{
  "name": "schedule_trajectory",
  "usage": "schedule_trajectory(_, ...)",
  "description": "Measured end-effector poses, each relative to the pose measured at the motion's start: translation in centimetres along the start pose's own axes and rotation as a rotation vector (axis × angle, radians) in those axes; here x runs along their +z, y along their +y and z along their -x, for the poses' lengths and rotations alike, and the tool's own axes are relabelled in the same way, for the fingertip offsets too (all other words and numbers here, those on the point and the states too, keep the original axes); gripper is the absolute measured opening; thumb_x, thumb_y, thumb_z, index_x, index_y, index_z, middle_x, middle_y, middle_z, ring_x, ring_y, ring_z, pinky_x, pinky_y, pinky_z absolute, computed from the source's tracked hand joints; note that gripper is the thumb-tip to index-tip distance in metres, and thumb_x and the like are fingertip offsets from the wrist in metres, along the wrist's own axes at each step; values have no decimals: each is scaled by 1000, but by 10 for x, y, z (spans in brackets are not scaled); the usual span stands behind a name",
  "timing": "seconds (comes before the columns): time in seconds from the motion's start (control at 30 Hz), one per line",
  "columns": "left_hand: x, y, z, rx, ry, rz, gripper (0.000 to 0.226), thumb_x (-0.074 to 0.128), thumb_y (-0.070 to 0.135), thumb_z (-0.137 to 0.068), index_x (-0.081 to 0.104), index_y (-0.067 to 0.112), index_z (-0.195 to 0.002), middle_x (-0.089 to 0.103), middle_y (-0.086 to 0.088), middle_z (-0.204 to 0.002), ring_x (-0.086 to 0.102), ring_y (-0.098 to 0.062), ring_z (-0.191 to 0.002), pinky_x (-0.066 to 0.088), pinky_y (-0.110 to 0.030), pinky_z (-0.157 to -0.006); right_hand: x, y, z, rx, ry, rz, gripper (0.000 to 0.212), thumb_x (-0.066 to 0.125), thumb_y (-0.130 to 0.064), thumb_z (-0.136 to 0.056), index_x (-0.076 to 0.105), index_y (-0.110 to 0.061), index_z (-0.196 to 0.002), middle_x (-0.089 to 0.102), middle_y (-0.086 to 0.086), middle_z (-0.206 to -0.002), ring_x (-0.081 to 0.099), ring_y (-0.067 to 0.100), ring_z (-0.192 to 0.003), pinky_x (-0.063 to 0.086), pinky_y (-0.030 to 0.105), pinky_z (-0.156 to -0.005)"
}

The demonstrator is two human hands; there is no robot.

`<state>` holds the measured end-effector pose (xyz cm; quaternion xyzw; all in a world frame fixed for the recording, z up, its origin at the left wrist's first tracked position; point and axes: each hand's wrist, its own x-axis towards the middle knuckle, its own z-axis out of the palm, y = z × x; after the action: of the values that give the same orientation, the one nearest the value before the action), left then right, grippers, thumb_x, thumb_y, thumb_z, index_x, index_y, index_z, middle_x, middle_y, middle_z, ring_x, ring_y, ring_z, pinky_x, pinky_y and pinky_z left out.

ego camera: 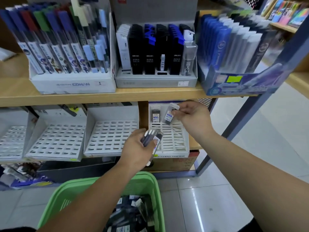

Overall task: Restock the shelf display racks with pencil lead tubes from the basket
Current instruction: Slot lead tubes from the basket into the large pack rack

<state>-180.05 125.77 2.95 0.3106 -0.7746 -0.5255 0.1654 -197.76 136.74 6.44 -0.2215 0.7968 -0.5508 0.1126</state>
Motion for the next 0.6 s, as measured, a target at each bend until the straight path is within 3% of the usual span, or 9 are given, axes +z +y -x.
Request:
schedule_trajectory(0.1,4,-3,-3,-71,17,-3,14,73,20,-95,71,23,-82,68,-7,-63,63,-23,-52,44,-23,-48,9,1,-8,-15,7,51,17,86,-26,-82,76,-25,-95,77,-10,-85,73,10,-83,59,38,-87)
schedule_trajectory(0.23,3,-2,0,-135,29,70,25,72,15,-95,65,18,-71,56,3,-45,51,-12,-38,38,-18,-39,10,2,-13,-12,5,84,16,87,-29,-81,79,-28,-95,78,-14,-86,72,6,-86,58,36,-89)
schedule_trajectory(0.3,1,-1,5,-141,20,73,28,72,14,-95,65,19,-69,51,10,-42,48,-10,-37,37,-18,-39,9,-1,-13,-16,-18,97,16,87,-30,-80,79,-33,-93,78,-13,-87,73,7,-86,59,38,-89)
schedule_trajectory(0.4,-3,-3,10,-151,23,84,23,73,18,-95,67,17,-73,54,6,-47,49,-11,-39,36,-18,-39,9,-6,-13,-42,-56,124,19,87,-30,-80,74,-43,-86,78,-13,-89,72,6,-85,59,39,-89)
schedule_trajectory(0.53,-10,-4,15,-188,40,147,17,75,20,-93,71,8,-82,62,-8,-58,59,-17,-46,39,-18,-41,11,-7,-10,-114,-117,250,20,84,-27,-85,73,-36,-99,75,-16,-86,57,-19,-84,45,7,-84)
schedule_trajectory(0.6,-12,-4,17,-185,41,161,14,77,20,-92,73,12,-82,61,-4,-59,57,-15,-50,41,-18,-43,12,-9,-10,-134,-115,280,20,83,-24,-87,75,-30,-104,73,-19,-81,58,-19,-84,44,5,-83)
